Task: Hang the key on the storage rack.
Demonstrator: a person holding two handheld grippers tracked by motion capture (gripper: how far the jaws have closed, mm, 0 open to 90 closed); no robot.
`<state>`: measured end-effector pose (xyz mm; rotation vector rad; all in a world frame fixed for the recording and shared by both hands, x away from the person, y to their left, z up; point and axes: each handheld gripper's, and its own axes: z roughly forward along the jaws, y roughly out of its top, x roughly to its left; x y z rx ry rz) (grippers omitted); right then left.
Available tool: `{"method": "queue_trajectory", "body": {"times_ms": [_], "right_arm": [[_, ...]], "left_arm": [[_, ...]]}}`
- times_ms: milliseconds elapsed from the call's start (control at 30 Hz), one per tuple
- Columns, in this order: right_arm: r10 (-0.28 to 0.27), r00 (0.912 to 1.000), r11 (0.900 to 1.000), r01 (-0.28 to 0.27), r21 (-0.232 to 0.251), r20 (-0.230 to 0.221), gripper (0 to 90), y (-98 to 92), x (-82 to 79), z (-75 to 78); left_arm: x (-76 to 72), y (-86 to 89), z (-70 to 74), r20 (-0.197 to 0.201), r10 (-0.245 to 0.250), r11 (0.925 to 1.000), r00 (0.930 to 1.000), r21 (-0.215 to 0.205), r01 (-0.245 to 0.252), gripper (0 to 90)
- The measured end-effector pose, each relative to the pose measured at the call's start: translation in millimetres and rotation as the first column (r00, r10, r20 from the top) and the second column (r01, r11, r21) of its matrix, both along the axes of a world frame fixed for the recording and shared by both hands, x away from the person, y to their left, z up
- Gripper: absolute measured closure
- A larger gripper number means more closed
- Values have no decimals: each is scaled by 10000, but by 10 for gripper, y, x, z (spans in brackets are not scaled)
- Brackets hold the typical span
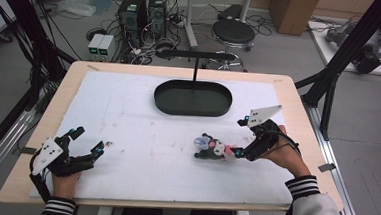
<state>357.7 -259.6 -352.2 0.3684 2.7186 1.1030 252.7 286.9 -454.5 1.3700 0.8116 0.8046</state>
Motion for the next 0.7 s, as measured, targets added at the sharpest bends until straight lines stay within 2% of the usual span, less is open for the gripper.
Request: {"method": "queue_trajectory", "body": {"times_ms": [33, 133, 167, 200, 267, 300, 367, 400, 433, 567, 700], "right_arm": [[0, 10000, 10000, 0, 0, 0, 6, 0, 0, 0], [217, 9996, 9986, -226, -485, -171, 6, 69, 17, -47], [217, 9996, 9986, -226, -485, -171, 6, 69, 17, -47], [295, 9994, 9967, -308, -746, -189, 6, 97, 25, -74], [312, 9992, 9955, -334, -882, -263, 6, 110, 28, -89], [343, 9987, 9920, -385, -1203, -368, 6, 132, 34, -120], [390, 9981, 9877, -457, -1496, -473, 6, 154, 41, -156], [390, 9981, 9877, -457, -1496, -473, 6, 154, 41, -156], [457, 9973, 9826, -553, -1775, -580, 6, 175, 52, -186], [473, 9963, 9768, -612, -2051, -719, 6, 203, 67, -229], [598, 9941, 9655, -806, -2475, -905, 6, 245, 97, -304]], "left_arm": [[0, 0, 0, -3, -4, 10000, 10000, -3, 4, 129], [0, 0, 0, 0, -3, 10000, 10000, -2, 3, 129], [0, 0, 0, 0, -8, 10000, 10000, -1, 8, 129], [0, 1, 0, -3, -5, 10000, 10000, 10, 5, 129], [0, 1, 1, -13, -3, 10000, 10000, 6, 3, 130], [0, 2, 1, -14, -8, 10000, 10000, 2, 8, 129], [0, 2, 1, -18, -9, 10000, 10000, 0, 9, 129], [0, 1, 0, -6, 3, 10000, 10000, -2, -3, 129], [0, 0, 0, -3, -1, 10000, 10000, -5, 1, 129], [0, 1, 1, -15, -3, 10000, 10000, 5, 3, 129], [0, 2, 0, -14, 1, 10000, 10000, 1, -1, 129]]}}
